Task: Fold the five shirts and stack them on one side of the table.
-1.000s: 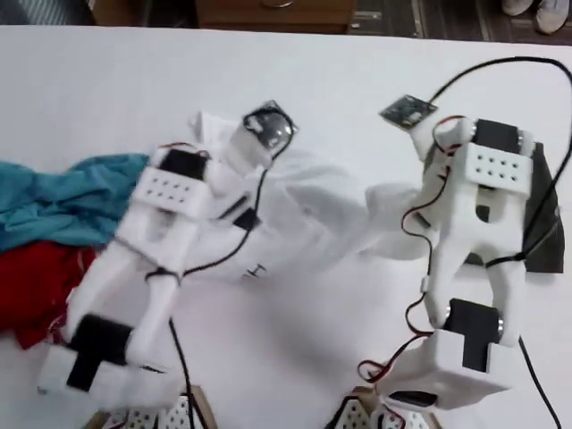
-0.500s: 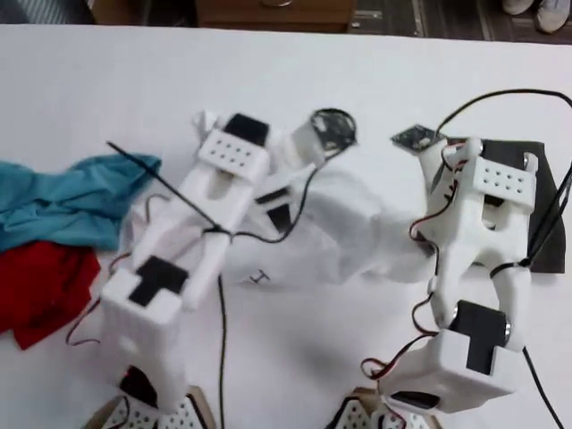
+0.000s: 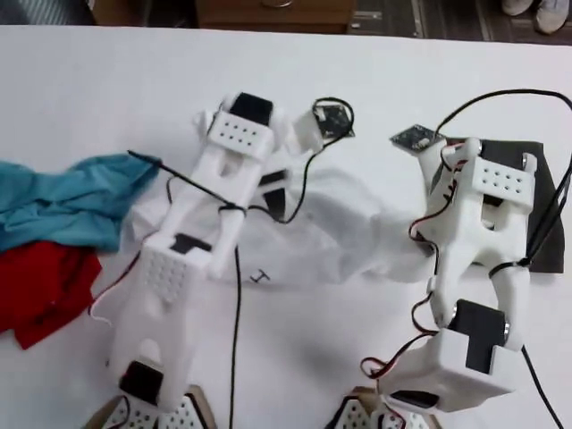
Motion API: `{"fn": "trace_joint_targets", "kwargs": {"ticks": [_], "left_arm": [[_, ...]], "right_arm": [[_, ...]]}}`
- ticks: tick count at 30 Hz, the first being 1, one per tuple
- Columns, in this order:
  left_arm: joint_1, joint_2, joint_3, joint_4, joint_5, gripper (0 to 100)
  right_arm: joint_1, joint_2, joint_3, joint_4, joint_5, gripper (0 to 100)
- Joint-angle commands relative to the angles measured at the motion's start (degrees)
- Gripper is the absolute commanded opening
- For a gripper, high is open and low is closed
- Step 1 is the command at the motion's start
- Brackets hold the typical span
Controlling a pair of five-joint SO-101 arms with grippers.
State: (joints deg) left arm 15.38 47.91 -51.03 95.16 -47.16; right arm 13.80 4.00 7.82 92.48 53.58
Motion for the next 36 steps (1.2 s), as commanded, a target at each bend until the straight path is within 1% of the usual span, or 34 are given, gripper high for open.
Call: {"fn": "trace_joint_targets", "kwargs": {"ticks": [1,3,5,8,9,10,16,20,23,25,27,36], "left_arm": [[-0.4,1.9,-7.3,4.7,-0.3,31],[-0.4,3.2,-9.6,6.2,-0.2,26],[-0.4,3.8,-10.9,6.6,0.0,18],[-0.4,3.8,-11.4,6.6,0.2,3],[-0.4,3.8,-11.4,6.7,0.2,2],[-0.3,3.8,-11.4,6.8,0.2,3],[0.7,3.6,-11.4,6.9,0.3,2],[3.8,2.7,-10.8,7.1,2.7,3],[5.3,2.7,-10.8,7.1,3.0,12],[5.3,2.8,-10.8,7.1,3.0,18],[4.8,2.8,-9.9,7.1,3.0,23],[4.1,2.0,3.7,7.1,2.6,21]], "right_arm": [[0.7,-3.0,0.1,-0.5,-0.2,2.1],[0.5,-3.0,0.1,-0.5,-0.2,2.1],[0.3,-3.0,0.1,-0.5,-0.2,2.1],[0.2,-3.0,0.2,-0.9,-0.2,2.1],[0.3,-3.0,0.2,-1.2,-0.2,2.1],[0.4,-3.0,0.2,-1.3,-0.2,2.1],[0.6,-2.9,0.2,-1.3,-0.2,2.1],[0.6,-2.9,0.2,-1.3,-0.2,2.1],[0.6,-2.9,0.2,-1.3,-0.2,2.1],[0.7,-2.9,0.2,-1.3,-0.2,2.1],[0.7,-2.9,0.2,-1.3,-0.2,2.1],[0.7,-2.9,0.2,-1.3,0.0,2.1]]}}
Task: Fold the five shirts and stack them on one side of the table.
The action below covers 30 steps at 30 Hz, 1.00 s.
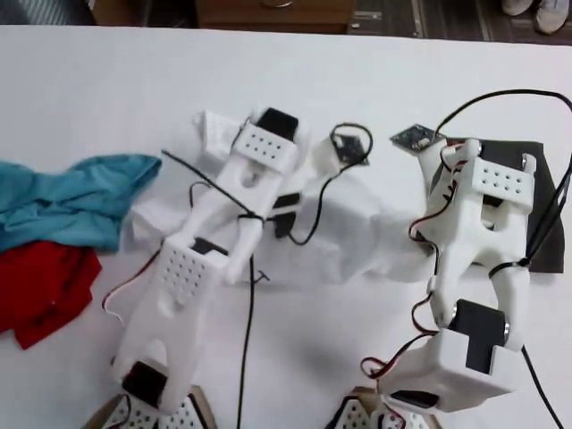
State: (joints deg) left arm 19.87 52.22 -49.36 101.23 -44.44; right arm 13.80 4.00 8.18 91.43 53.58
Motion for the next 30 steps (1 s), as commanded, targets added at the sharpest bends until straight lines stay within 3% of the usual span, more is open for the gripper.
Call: {"fn": "trace_joint_targets", "kwargs": {"ticks": [1,9,18,30], "left_arm": [[-0.4,-2.4,2.3,1.1,-0.1,21],[-0.1,-16.7,7.0,1.2,-0.3,22],[-1.1,-33.8,42.4,0.6,-18.0,22],[-0.7,-33.6,39.6,-6.9,-19.7,22]], "right_arm": [[0.7,-2.9,-0.2,-0.2,0.2,2.1],[0.7,-2.9,-0.3,-0.3,0.2,2.1],[0.7,-2.9,-0.3,-0.3,-0.2,2.1],[0.7,-2.9,-0.3,0.0,-0.2,2.1]]}}
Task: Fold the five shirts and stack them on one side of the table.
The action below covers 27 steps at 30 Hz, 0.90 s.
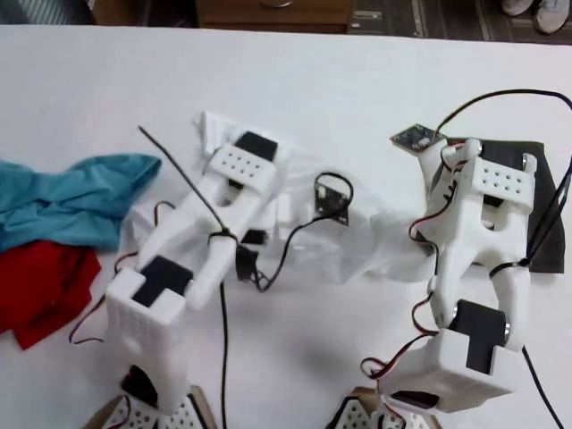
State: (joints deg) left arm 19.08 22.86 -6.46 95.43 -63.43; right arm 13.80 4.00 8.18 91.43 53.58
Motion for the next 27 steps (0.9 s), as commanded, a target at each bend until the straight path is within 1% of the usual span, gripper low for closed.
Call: {"fn": "trace_joint_targets", "kwargs": {"ticks": [1,7,11,14,15,17,22,27], "left_arm": [[0.1,-4.2,-4.3,-1.2,-0.7,22],[-0.4,-4.2,-11.9,-1.7,-0.4,22],[0.0,-4.1,-13.1,-2.3,-0.4,22],[-0.3,-3.4,-12.2,-8.2,0.2,21],[-0.4,-2.4,-12.2,-9.9,1.5,21],[0.0,0.6,-12.8,-11.3,3.2,21],[1.3,7.5,-15.9,-10.8,3.5,21],[1.9,9.3,-18.8,-6.2,3.3,21]], "right_arm": [[0.7,-2.9,-0.3,0.0,-0.2,2.1],[0.6,-2.9,-0.3,-0.1,-0.2,2.1],[0.6,-2.9,-0.3,-0.1,-0.2,2.1],[0.6,-2.9,-0.3,-0.1,-0.2,2.1],[0.5,-2.9,-0.2,-0.1,-0.2,2.1],[0.5,-2.9,-0.2,-0.1,-0.2,2.1],[0.7,-2.9,-0.2,-0.1,-0.2,2.1],[0.7,-2.9,-0.2,-0.1,-0.2,2.1]]}}
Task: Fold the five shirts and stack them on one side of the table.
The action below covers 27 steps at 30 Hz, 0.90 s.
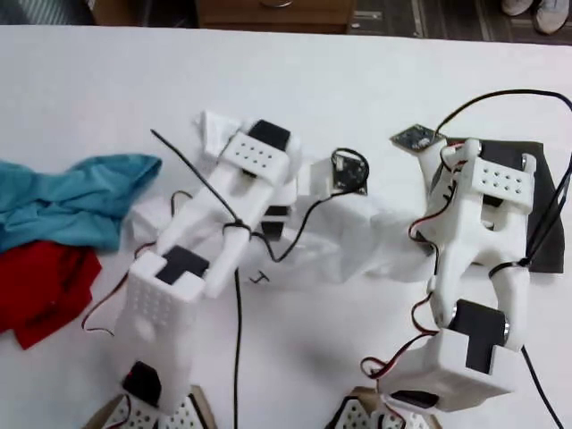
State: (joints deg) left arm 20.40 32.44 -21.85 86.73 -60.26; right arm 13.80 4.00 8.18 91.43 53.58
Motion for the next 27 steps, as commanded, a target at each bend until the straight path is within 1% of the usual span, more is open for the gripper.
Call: {"fn": "trace_joint_targets", "kwargs": {"ticks": [1,8,13,17,22,27], "left_arm": [[0.6,-0.3,-3.8,3.3,0.1,21],[0.4,-0.4,-4.4,3.9,0.1,21],[2.1,-0.5,-6.1,5.1,0.0,21],[3.5,0.0,-11.6,10.8,-5.1,21],[2.4,0.6,-13.0,11.9,-9.7,21],[0.5,5.3,-13.4,12.0,-11.9,21]], "right_arm": [[0.7,-2.9,-0.2,-0.1,-0.2,2.1],[0.6,-2.9,-0.2,-0.2,-0.2,2.1],[0.7,-2.9,-0.1,0.1,-0.2,2.1],[0.7,-2.9,-0.1,0.2,-0.2,2.1],[0.7,-2.9,-0.1,0.4,-0.2,2.1],[0.5,-2.9,-0.1,1.5,-0.2,2.1]]}}
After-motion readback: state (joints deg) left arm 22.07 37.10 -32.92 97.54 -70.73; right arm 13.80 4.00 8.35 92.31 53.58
